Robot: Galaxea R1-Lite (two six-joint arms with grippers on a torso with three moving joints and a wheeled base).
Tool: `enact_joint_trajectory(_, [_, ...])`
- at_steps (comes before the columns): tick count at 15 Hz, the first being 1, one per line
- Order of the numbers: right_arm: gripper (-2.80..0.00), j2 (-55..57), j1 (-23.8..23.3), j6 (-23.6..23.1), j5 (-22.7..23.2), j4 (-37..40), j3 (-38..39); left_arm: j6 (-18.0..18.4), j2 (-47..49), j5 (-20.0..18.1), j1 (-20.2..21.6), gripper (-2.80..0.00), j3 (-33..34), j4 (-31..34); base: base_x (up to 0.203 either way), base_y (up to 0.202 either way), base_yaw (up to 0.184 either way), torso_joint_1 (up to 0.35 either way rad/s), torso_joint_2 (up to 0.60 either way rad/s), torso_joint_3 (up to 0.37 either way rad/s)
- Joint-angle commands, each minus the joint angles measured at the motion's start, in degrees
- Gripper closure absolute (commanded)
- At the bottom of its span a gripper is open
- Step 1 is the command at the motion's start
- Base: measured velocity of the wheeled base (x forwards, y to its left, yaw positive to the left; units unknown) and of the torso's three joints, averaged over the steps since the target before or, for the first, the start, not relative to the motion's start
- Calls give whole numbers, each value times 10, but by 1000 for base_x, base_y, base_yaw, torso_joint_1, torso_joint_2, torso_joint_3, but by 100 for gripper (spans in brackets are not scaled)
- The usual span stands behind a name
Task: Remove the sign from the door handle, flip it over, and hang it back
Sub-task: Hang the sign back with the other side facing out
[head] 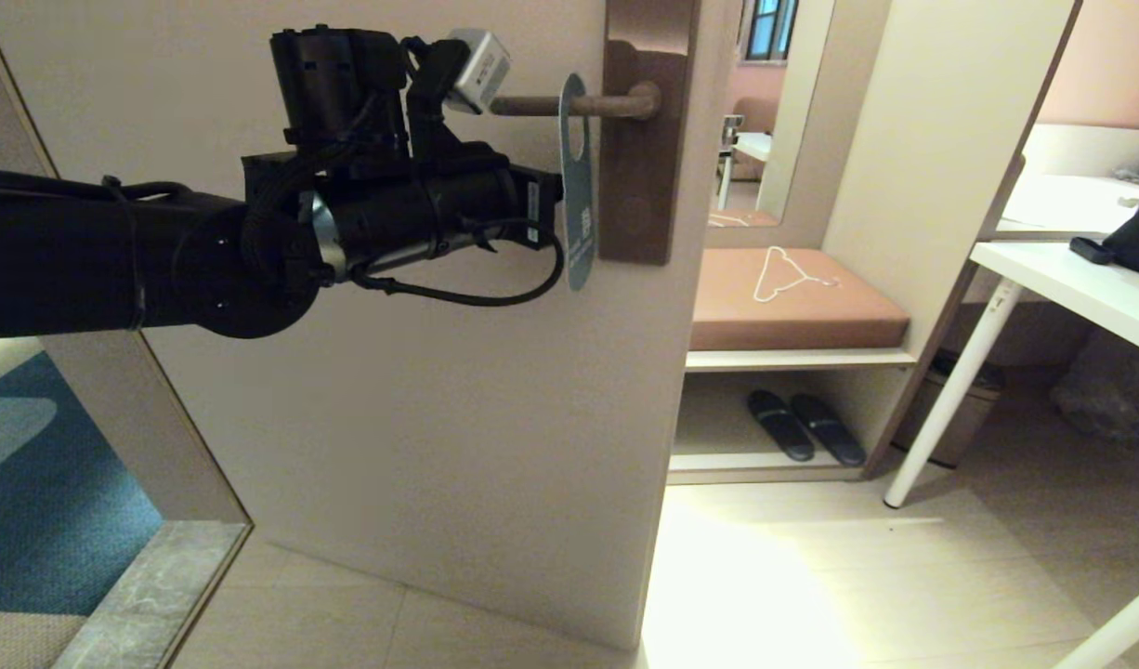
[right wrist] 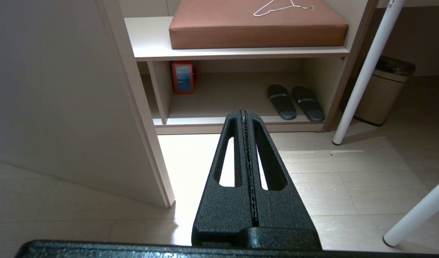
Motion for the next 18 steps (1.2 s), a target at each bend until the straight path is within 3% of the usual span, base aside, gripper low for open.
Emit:
enact_joint_trajectory(1, [0, 0, 1, 0, 0, 0, 0, 0, 0, -1, -6, 0, 0, -1, 0, 0, 0, 0, 0, 0])
enact_joint_trajectory(12, [0, 0, 1, 0, 0, 0, 0, 1, 12, 17, -57, 0, -5, -1, 0, 0, 0, 0, 0, 0])
enact_joint_trajectory(18, [0, 1, 0, 0, 0, 0, 0, -1, 43, 37, -71, 0, -65, -1, 0, 0, 0, 0, 0, 0])
